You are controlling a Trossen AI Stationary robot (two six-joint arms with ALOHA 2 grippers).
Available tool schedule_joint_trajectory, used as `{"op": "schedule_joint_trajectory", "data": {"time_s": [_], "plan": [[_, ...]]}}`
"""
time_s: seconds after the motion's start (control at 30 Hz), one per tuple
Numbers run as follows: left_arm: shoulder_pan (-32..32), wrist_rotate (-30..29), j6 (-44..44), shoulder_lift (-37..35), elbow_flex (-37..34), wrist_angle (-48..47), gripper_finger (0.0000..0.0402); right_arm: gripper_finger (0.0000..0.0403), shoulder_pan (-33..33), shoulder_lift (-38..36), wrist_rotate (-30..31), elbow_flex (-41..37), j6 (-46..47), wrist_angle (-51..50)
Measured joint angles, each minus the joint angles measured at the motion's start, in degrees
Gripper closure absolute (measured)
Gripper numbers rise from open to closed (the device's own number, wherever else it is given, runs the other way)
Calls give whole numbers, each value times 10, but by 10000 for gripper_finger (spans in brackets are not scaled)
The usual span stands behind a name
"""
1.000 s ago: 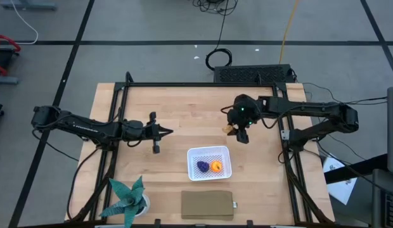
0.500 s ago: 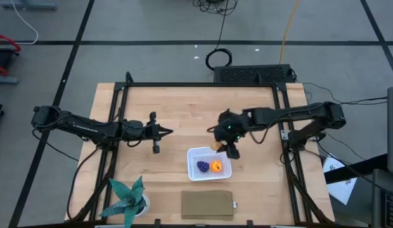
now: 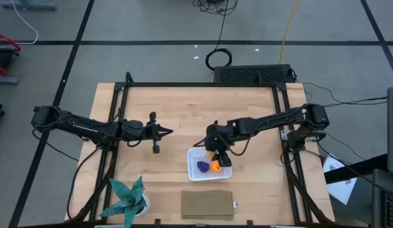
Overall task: Pick and placing Produce into tupperware
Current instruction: Put the potato into the white basket
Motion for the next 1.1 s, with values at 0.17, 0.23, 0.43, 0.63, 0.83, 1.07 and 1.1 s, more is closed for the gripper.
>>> {"op": "schedule_joint_trajectory", "data": {"time_s": [0.17, 0.23, 0.43, 0.63, 0.83, 1.07, 1.1], "plan": [[0, 0, 0, 0, 0, -1, 382, 228, 20, 19, 0, 0, -16, 7], [0, 0, 0, 0, 0, -1, 382, 228, 27, 23, 0, 0, -25, 13], [0, 0, 0, 0, 0, -1, 382, 230, 40, 44, 23, 0, -38, 33], [0, 0, 0, 0, 0, -1, 382, 230, 41, 55, 87, 0, -42, 32], [0, 0, 0, 0, 0, -1, 382, 230, 40, 54, 97, 0, -44, 46], [0, 0, 0, 0, 0, -2, 382, 230, 50, 69, 96, -1, -66, 53], [0, 0, 0, 0, 0, -2, 382, 230, 51, 71, 96, 0, -67, 61]]}}
